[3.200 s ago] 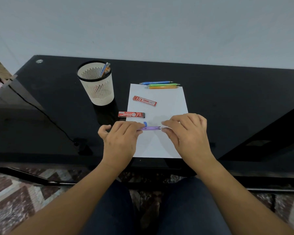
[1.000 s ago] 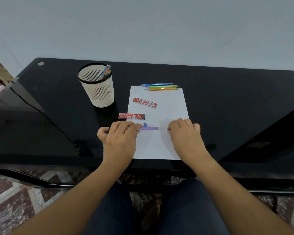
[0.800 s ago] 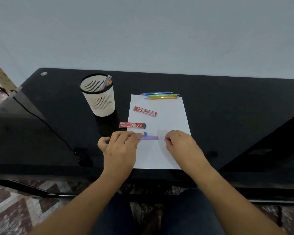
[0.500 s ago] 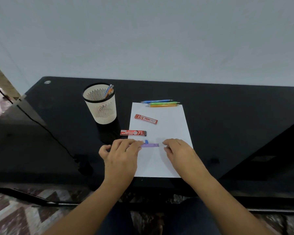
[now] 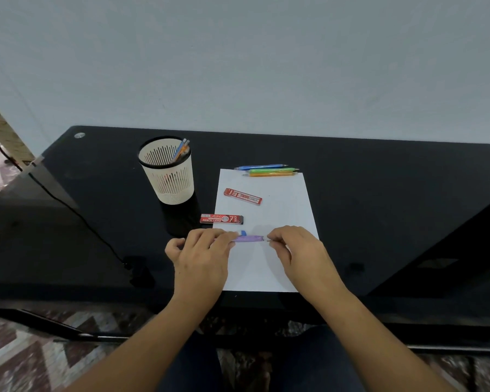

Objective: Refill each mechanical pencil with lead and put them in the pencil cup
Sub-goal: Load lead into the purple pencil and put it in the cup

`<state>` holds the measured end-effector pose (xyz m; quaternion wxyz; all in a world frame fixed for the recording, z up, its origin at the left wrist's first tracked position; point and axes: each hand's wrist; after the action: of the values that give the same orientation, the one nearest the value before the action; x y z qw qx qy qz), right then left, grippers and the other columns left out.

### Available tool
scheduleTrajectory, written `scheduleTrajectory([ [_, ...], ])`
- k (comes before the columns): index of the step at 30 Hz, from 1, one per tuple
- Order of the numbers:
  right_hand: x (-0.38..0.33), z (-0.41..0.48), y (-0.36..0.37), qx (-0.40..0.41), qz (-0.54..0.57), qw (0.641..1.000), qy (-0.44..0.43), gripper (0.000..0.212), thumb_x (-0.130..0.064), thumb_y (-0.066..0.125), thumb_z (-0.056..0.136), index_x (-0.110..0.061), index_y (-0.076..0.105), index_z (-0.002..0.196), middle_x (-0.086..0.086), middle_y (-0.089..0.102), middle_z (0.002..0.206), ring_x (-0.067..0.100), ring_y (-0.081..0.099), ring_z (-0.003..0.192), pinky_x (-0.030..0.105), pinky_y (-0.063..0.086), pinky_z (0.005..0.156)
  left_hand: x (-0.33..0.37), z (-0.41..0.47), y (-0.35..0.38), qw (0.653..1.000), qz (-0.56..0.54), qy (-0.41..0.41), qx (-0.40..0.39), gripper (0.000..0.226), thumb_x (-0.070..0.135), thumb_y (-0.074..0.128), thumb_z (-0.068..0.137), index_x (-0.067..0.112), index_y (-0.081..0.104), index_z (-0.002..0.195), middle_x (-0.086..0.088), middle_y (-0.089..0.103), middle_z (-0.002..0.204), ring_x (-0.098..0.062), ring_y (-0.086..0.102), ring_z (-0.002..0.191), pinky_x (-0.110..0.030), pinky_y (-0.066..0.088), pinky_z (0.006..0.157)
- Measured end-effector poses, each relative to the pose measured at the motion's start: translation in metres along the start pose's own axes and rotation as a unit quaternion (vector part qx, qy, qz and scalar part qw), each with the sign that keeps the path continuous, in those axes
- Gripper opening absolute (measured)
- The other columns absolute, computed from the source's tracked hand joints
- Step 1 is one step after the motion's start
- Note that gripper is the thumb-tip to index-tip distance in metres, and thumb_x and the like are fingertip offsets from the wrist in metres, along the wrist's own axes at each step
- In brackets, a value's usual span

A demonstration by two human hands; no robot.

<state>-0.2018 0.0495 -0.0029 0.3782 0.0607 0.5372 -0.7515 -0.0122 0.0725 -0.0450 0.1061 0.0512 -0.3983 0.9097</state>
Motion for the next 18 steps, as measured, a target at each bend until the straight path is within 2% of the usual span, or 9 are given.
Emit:
scheduleTrajectory([
  [4, -0.0022, 0.0018, 0.0002, 0.011, -0.013, 1.0, -0.017, 0.011, -0.001, 0.07, 0.082, -0.006, 0.069, 0.092, 0.006, 0.068, 0.082, 0.022, 0.063, 0.073, 0.037, 0.057, 0.067, -0.0003, -0.0001, -0.0001, 1.0, -0.002, 0.002, 0.001, 0.014, 0.017, 0.067, 0.087, 0.021, 0.073, 0.099, 0.001, 0.071, 0.1, -0.021, 0.064, 0.095, -0.042, 0.028, 0.085],
  [7, -0.0019, 0.0024, 0.0009, 0.017, -0.015, 1.0, -0.016, 0.011, -0.001, 0.07, 0.082, -0.005, 0.07, 0.092, 0.007, 0.069, 0.083, 0.023, 0.064, 0.074, 0.038, 0.058, 0.068, -0.0011, -0.0003, 0.0004, 1.0, -0.004, 0.003, 0.001, 0.016, 0.02, 0.063, 0.087, 0.021, 0.073, 0.099, 0.002, 0.071, 0.1, -0.02, 0.063, 0.096, -0.042, 0.028, 0.085],
  [18, 0.0006, 0.0002, 0.0007, 0.008, -0.002, 1.0, 0.018, 0.01, -0.01, 0.065, 0.088, -0.011, 0.066, 0.099, 0.002, 0.068, 0.089, 0.017, 0.061, 0.078, 0.033, 0.056, 0.071, -0.0025, -0.0011, 0.0019, 1.0, -0.02, 0.0, 0.003, 0.017, 0.024, 0.057, 0.091, 0.022, 0.072, 0.099, 0.005, 0.071, 0.1, -0.018, 0.063, 0.095, -0.042, 0.027, 0.086],
])
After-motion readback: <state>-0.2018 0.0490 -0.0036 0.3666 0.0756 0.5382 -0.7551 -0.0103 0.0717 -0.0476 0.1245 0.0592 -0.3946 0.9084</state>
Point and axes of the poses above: each hand's wrist, its own z-axis towards the middle knuckle, its own y-axis out of the palm, x = y × z
